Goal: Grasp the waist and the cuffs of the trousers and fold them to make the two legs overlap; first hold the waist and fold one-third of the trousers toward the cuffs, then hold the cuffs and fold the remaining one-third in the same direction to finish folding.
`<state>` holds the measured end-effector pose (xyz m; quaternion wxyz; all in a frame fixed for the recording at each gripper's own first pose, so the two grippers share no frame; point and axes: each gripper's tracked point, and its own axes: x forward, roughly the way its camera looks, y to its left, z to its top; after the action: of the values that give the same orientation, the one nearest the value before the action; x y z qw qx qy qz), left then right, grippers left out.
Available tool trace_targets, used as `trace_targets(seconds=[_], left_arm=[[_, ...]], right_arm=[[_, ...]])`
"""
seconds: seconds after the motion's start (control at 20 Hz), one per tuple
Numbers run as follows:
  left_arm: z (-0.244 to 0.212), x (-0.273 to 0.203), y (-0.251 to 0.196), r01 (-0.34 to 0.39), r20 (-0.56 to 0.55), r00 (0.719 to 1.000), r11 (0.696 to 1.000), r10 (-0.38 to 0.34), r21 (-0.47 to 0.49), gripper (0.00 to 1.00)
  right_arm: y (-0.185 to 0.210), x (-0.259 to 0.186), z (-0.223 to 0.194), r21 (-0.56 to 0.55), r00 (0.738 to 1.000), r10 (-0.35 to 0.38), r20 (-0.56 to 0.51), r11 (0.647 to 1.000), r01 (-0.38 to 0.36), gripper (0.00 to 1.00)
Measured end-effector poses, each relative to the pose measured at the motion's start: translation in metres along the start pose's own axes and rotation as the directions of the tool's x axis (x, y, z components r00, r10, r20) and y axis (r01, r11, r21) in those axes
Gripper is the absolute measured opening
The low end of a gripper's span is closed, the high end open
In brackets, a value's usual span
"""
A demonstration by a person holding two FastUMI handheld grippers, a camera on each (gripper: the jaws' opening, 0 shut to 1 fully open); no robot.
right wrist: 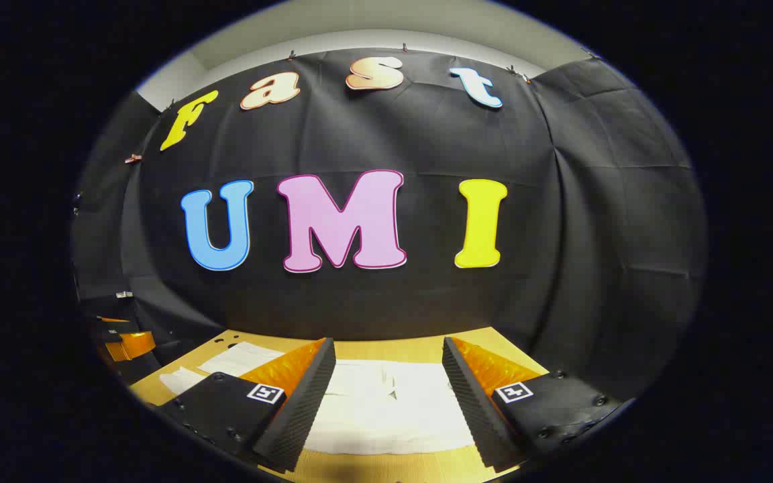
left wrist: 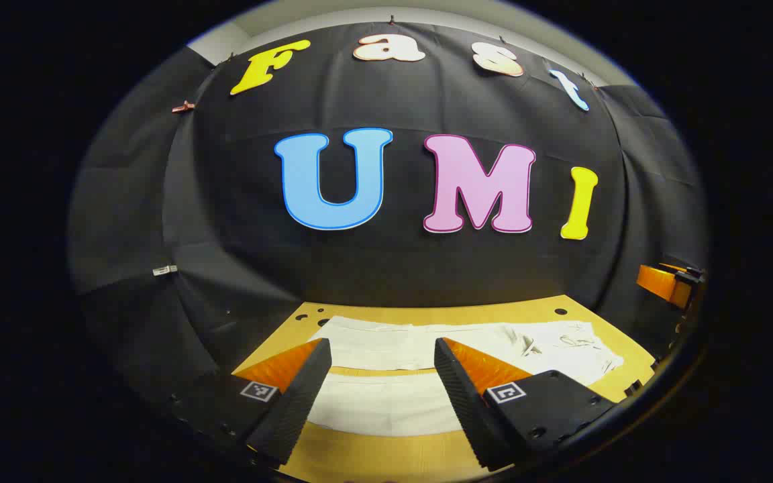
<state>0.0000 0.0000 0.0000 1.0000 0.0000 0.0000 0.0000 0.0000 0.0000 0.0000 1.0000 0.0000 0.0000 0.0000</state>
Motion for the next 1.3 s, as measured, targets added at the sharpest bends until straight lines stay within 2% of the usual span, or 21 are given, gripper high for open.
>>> trace_targets(seconds=[0.25,0.4,0.6,0.8,1.0,1.3], left_arm=[[-0.007,0.005,-0.001,0.018,-0.013,1.000,1.000,-0.017,0.026,0.97],[-0.011,0.007,-0.006,0.043,-0.030,0.999,0.999,-0.042,0.024,0.97],[-0.009,0.013,-0.012,0.065,-0.027,0.998,0.997,-0.064,0.032,0.97],[-0.010,0.012,-0.017,0.077,-0.020,0.997,0.996,-0.076,0.053,0.98],[-0.014,0.014,-0.019,0.086,-0.032,0.996,0.994,-0.084,0.061,0.97],[-0.019,0.018,-0.015,0.077,-0.046,0.996,0.997,-0.076,0.024,0.97]], right_arm=[[-0.013,0.005,-0.010,-0.057,0.998,-0.049,-0.027,0.997,0.048,0.98],[-0.015,0.010,-0.014,-0.012,0.997,-0.054,-0.056,0.999,0.053,0.98],[-0.012,0.018,-0.009,-0.051,0.998,-0.044,-0.044,0.998,0.041,0.98],[-0.003,0.023,-0.014,-0.011,0.998,0.004,-0.066,1.000,-0.005,0.98],[-0.008,0.028,-0.015,-0.016,0.997,0.002,-0.072,1.000,-0.003,0.98],[-0.024,0.045,-0.018,-0.098,0.996,0.017,-0.089,0.995,-0.026,0.98]])
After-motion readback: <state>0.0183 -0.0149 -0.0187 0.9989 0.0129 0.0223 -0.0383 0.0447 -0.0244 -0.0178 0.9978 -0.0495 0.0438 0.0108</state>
